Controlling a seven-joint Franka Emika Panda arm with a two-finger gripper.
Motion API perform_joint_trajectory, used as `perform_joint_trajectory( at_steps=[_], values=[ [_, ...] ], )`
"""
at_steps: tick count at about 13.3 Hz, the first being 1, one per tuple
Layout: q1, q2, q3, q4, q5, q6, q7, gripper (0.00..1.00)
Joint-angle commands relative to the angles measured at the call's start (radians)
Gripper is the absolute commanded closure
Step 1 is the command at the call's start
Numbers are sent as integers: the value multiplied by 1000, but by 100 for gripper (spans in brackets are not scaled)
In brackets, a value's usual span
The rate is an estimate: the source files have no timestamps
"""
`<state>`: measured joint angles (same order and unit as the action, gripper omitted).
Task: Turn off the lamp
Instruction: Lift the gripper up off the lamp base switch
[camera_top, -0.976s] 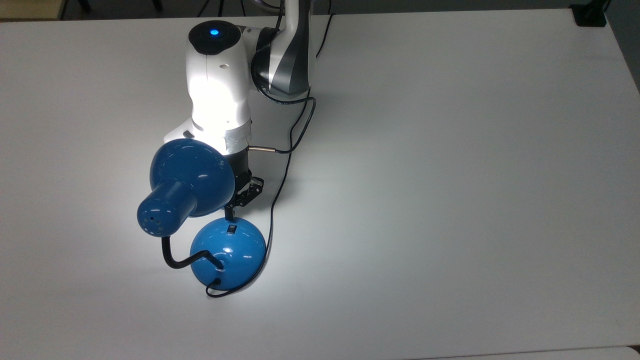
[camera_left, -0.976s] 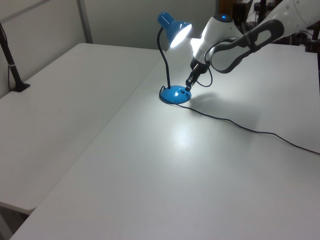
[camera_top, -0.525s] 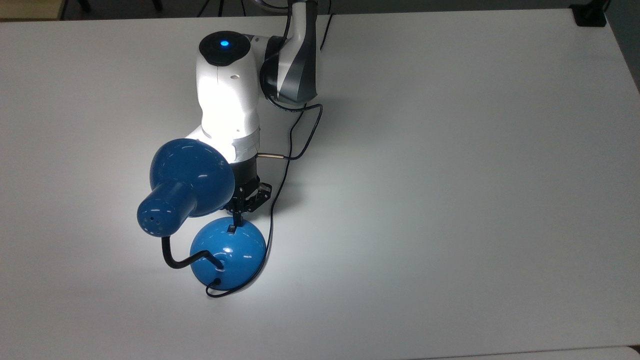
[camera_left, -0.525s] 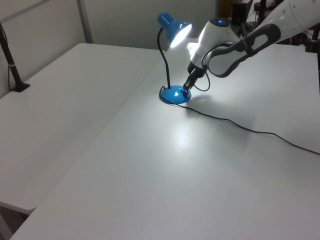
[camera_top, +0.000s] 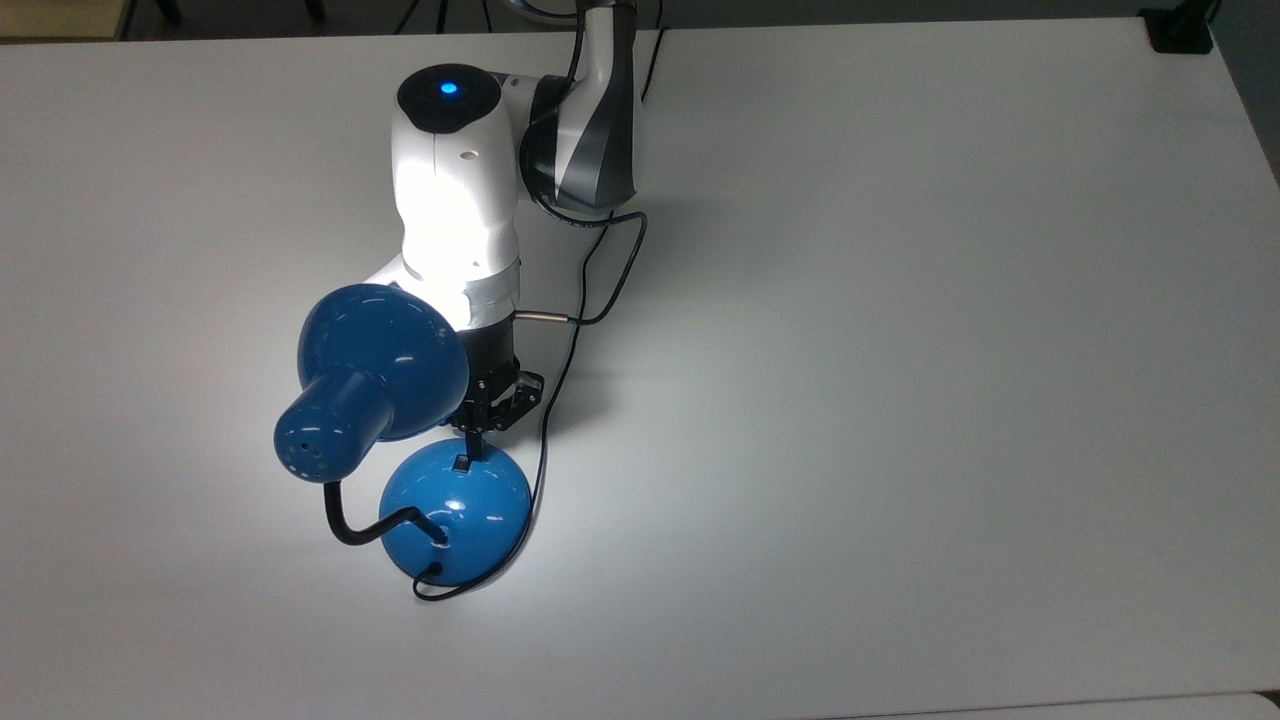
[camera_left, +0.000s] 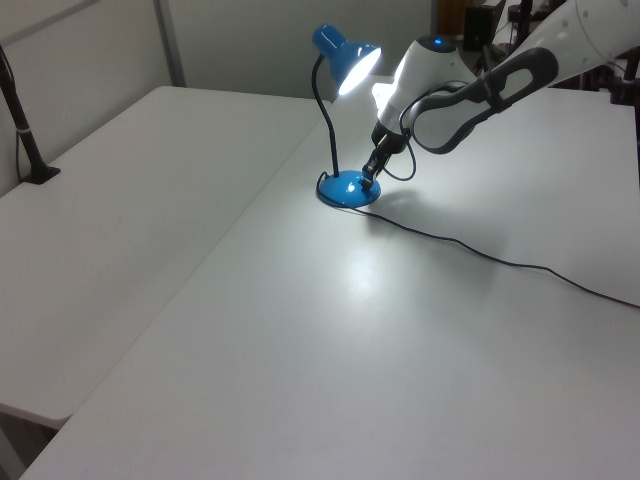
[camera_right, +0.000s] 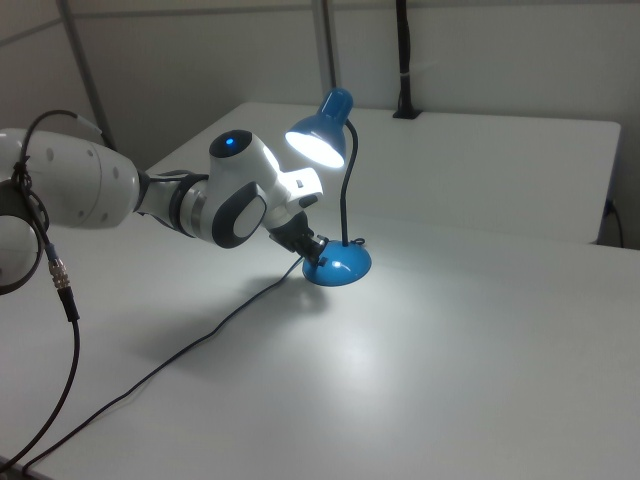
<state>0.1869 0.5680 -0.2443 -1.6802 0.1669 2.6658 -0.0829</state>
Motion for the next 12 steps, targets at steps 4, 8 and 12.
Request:
perform_joint_trajectory(
  at_steps=[4,8,12],
  values=[
    [5,12,-10,19,22,22,8,100],
    [6,19,-10,17,17,22,0,100],
    [8,27,-10,-3,6,22,-6,100]
  ],
)
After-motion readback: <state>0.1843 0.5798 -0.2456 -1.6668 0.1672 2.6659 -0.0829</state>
